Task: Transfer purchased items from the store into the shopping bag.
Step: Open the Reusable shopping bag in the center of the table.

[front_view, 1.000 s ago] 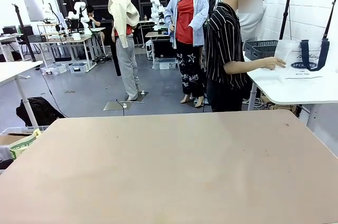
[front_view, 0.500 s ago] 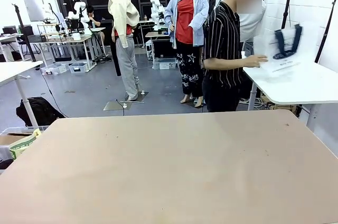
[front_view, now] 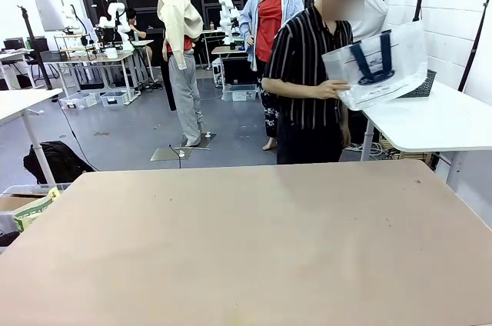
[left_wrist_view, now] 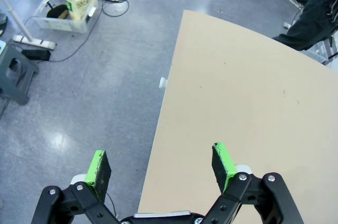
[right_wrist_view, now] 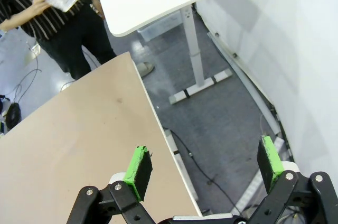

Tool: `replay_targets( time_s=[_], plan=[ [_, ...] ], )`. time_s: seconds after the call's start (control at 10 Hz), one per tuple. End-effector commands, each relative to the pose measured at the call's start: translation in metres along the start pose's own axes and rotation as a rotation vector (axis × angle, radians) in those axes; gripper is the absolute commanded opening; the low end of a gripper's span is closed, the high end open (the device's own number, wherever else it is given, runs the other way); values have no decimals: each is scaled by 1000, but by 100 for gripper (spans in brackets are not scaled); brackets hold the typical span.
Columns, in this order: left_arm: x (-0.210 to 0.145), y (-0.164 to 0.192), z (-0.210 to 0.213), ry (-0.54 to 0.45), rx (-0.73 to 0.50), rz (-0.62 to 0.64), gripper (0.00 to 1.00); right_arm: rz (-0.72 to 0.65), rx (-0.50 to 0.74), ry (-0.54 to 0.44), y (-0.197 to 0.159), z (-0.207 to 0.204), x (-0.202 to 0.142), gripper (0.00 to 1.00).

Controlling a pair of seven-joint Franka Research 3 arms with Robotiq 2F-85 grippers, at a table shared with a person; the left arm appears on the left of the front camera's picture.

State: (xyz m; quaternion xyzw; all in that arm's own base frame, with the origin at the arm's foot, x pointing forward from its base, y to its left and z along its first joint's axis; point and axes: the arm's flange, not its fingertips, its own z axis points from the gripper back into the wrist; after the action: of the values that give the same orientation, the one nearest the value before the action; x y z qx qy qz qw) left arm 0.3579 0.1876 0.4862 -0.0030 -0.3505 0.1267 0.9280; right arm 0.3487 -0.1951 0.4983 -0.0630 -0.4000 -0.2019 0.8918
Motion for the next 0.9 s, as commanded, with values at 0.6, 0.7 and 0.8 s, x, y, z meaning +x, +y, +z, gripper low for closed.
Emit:
replay_targets(
  time_s=[0.6, 0.7, 0.8],
  plan=[
    [0, 1, 1, 2, 11, -3, 100, 6, -9, 6, -1, -1, -1, 100],
    [0, 1, 1, 2, 11, -3, 100, 6, -9, 6, -1, -1, -1, 100],
    [0, 1, 1, 2, 11, -3, 100, 6, -9, 6, -1, -1, -1, 100]
  ],
)
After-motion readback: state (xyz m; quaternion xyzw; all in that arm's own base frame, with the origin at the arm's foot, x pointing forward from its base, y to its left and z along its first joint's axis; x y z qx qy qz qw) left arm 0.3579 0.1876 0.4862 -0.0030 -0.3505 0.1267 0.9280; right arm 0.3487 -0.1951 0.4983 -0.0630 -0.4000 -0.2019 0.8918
